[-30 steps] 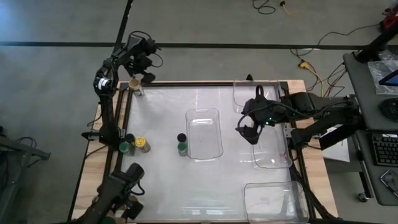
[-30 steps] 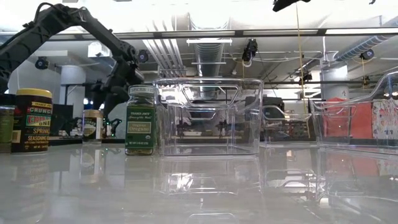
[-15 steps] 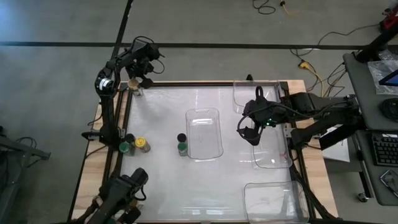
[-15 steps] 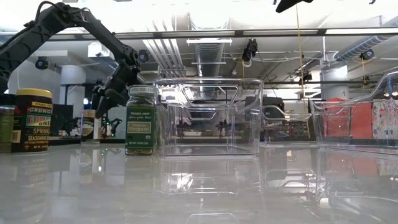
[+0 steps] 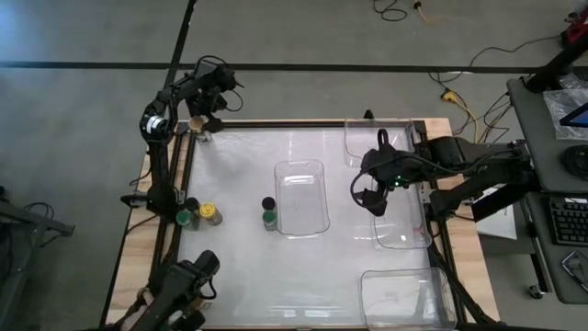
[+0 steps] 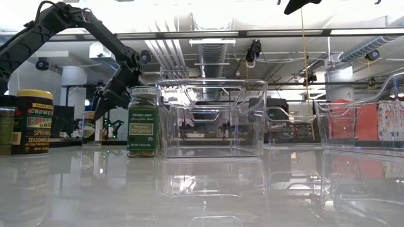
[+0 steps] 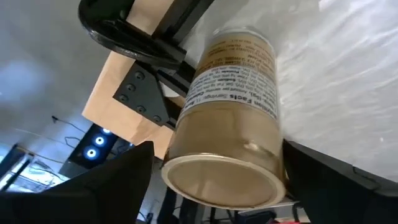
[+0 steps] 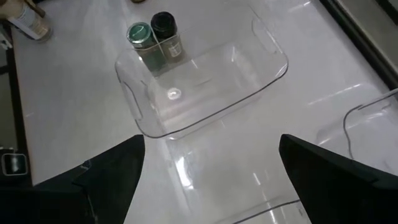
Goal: Sort spices by type
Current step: Put the top gold seasoning bottle into the top right transparent bin
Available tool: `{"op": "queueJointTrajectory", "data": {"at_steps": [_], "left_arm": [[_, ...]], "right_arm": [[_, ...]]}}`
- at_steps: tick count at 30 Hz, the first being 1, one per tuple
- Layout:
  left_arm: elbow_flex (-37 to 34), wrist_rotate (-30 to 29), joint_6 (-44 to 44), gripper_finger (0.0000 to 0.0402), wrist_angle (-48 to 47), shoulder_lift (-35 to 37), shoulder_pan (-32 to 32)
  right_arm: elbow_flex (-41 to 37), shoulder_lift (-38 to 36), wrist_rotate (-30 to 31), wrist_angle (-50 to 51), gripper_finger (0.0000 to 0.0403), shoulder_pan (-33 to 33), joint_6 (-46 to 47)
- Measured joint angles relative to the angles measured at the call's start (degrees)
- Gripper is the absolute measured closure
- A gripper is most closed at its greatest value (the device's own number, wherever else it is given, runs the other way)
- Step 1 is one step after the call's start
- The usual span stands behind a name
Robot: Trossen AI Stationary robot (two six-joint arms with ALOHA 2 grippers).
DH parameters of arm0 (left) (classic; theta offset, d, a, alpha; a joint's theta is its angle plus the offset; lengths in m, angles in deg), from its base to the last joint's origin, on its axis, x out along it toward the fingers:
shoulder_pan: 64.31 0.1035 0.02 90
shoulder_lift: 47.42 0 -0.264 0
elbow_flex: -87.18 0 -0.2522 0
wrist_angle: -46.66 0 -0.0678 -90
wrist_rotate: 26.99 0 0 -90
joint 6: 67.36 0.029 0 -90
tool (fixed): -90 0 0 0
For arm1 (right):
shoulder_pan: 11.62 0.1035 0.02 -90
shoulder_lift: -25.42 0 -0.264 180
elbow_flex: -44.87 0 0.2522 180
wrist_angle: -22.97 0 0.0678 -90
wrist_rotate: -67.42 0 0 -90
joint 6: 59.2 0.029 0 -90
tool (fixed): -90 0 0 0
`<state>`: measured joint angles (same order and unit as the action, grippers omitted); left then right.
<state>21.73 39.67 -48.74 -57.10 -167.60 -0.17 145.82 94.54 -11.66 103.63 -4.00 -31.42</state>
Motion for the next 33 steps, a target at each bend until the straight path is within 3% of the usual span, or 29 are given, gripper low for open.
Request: {"op": "queueJointTrajectory", "data": {"at_steps": [12, 19, 26, 33], "left_arm": [[-0.4, -2.0, 1.1, 0.0131, 0.0, 0.3, 0.0], [-0.3, 0.7, -1.1, 0.0137, -0.1, 5.3, -0.4], [1.4, 12.8, -12.8, 0.0137, 0.0, 11.7, -4.2], [1.9, 21.7, -29.7, 0.0137, 0.0, 15.6, -17.0]], "right_arm": [[0.0, 0.0, -2.2, 0.2, 0.0039, 0.0, 0.2], [0.0, -0.8, -2.1, 0.3, 0.0039, -0.1, -3.3], [0.0, -0.9, -1.9, 0.1, 0.0039, -1.0, -11.0], [0.0, -1.5, -1.7, 0.2, 0.0039, -2.4, -17.6]]}}
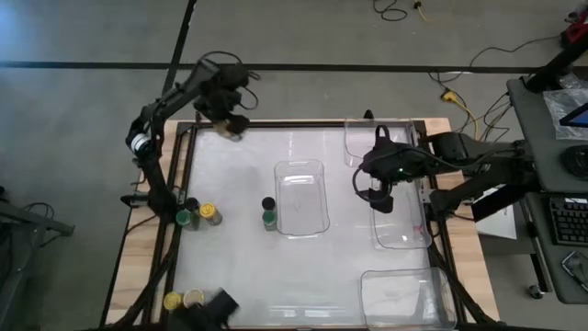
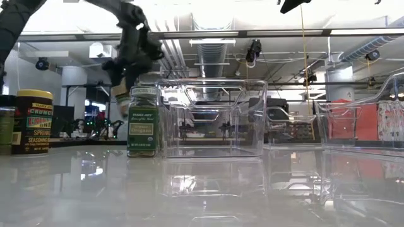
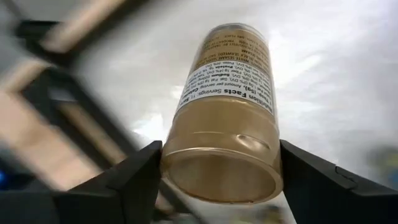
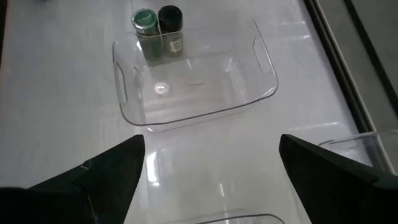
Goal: Sort spices by type
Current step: Put the top gold seasoning bottle into the top right transparent bin
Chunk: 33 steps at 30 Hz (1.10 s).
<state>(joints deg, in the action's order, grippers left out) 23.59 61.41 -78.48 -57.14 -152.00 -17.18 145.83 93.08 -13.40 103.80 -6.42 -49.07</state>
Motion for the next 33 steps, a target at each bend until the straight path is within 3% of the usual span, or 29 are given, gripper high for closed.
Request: {"op": "queueJointTrajectory", "data": {"at_steps": [4, 8, 16, 27, 33], "left_arm": [[0.6, 4.6, -9.5, 0.0137, -0.1, -0.9, -8.2], [3.0, 7.0, -14.0, 0.0137, -0.1, -4.8, -12.6], [13.9, 6.8, -16.2, 0.0137, 0.0, -16.0, -12.7], [32.2, 11.1, -16.2, 0.0137, 0.1, -31.2, -12.3], [30.2, 12.6, -16.2, 0.0137, -0.2, -31.6, -12.0]], "right_arm": [[0.0, -1.1, 0.0, 0.0, 0.0039, 0.0, -2.2], [0.0, -2.1, -0.1, 0.0, 0.0039, 0.0, -2.6], [-0.2, -4.5, -0.2, 2.7, 0.0039, 0.2, 1.2], [-3.6, -8.2, -0.2, 4.2, 0.0039, 2.2, 8.9], [-3.9, -8.0, -0.2, 3.9, 0.0039, 2.6, 9.5]]}}
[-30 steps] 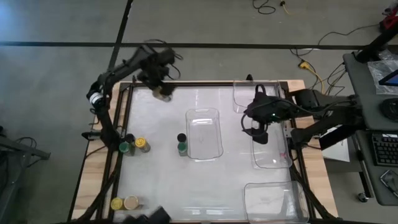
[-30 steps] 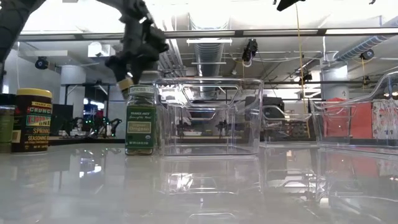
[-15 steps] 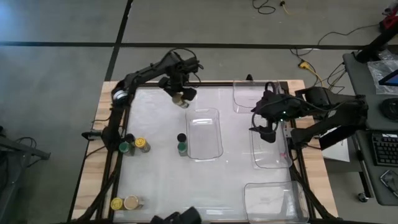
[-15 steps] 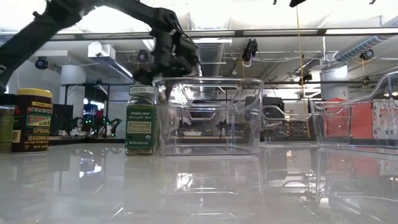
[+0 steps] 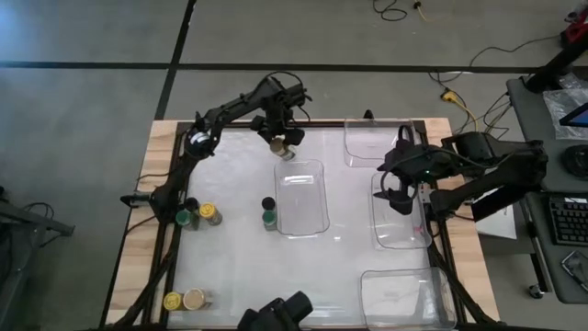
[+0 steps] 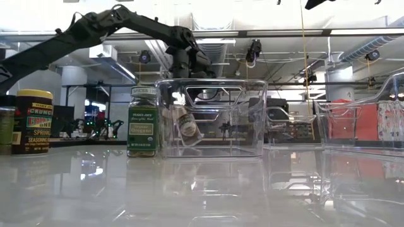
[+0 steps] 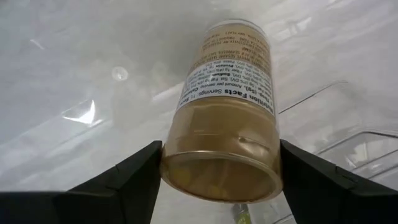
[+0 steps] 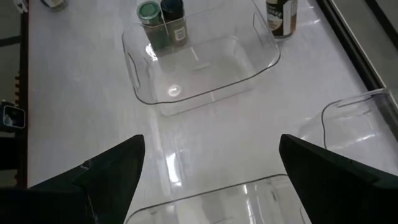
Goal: Sort spices by type
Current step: Put the top gold seasoning bottle into the top right transparent bin
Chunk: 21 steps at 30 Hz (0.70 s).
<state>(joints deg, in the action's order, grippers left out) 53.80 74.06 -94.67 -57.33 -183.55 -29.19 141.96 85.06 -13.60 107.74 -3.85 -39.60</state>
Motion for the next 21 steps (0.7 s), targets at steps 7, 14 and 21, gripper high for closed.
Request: {"op": "queueJointTrajectory", "data": {"at_steps": [7, 14, 21], "left_arm": [[-0.3, 0.0, 0.2, 0.0137, 0.3, 0.7, -0.2], [-0.5, 2.1, 0.0, 0.0137, 0.2, 3.0, -0.2], [-3.8, 2.5, 1.4, 0.0137, 0.2, 2.9, 0.5]], "right_arm": [[0.0, 0.6, 0.0, -0.7, 0.0039, 0.0, -0.7], [0.0, 1.4, 0.0, -1.4, 0.0039, 0.0, -1.6], [-0.1, 1.6, 0.0, -1.5, 0.0039, 0.0, -1.3]]}}
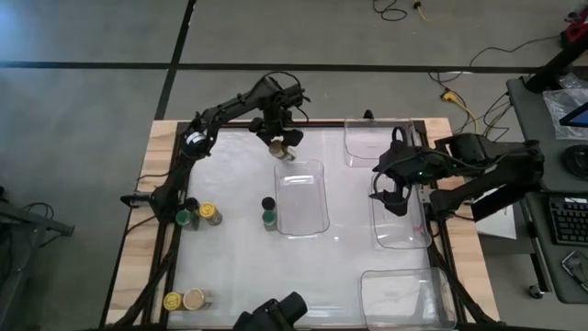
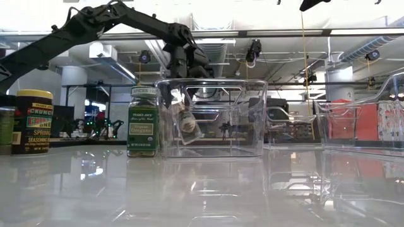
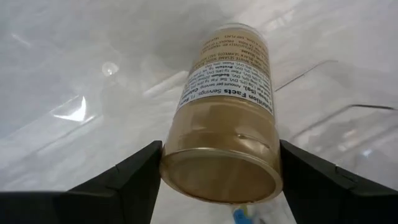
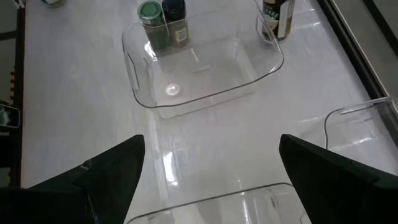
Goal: Sort spices by type
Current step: Put the top gold seasoning bottle into the top right transparent bin
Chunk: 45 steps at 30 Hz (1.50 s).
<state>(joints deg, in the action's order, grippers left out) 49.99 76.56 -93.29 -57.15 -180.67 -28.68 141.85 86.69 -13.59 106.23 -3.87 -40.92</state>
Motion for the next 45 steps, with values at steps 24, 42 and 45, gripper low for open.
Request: {"op": "queueJointTrajectory", "data": {"at_steps": [24, 42, 45], "left_arm": [[-15.6, -5.8, 1.3, 0.0119, 2.6, 8.9, 1.1], [-7.2, -5.6, 3.3, 0.0093, 1.5, 10.4, 1.3], [-3.5, -5.6, 4.4, 0.0093, 1.4, 12.8, 1.0]], "right_arm": [[0.0, 0.0, 0.1, -3.3, 0.0039, -0.3, -1.3], [0.0, 3.6, 0.0, -6.1, 0.0039, -0.3, -4.9], [0.0, 4.9, 0.0, -8.2, 0.0039, -0.3, -7.3]]}}
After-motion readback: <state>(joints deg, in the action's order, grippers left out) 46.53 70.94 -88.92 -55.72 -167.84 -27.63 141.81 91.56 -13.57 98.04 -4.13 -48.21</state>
